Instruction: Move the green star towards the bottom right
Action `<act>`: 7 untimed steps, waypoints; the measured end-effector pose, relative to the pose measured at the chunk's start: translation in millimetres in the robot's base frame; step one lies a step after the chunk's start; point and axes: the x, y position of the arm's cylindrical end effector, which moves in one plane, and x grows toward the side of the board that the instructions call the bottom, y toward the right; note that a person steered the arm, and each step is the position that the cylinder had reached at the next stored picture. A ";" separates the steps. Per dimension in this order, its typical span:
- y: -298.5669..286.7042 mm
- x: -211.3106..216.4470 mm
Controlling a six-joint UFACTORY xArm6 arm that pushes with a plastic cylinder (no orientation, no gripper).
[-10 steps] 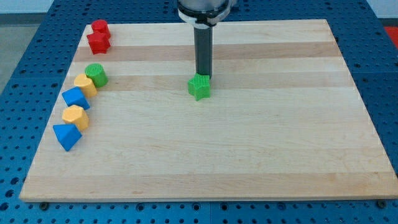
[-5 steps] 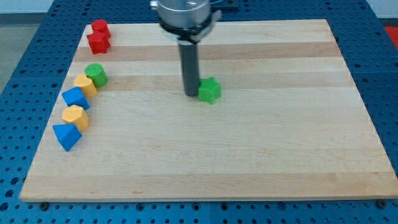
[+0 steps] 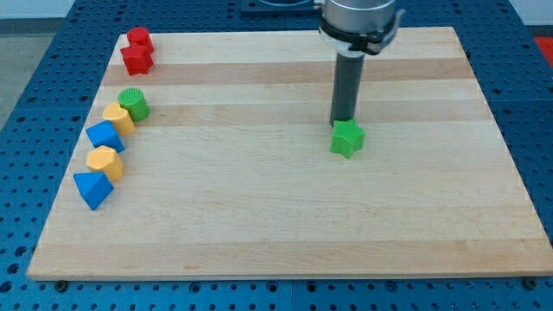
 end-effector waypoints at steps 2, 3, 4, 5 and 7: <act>-27.8 23.3; -32.2 33.8; -25.6 43.6; 5.6 57.3; 40.0 94.9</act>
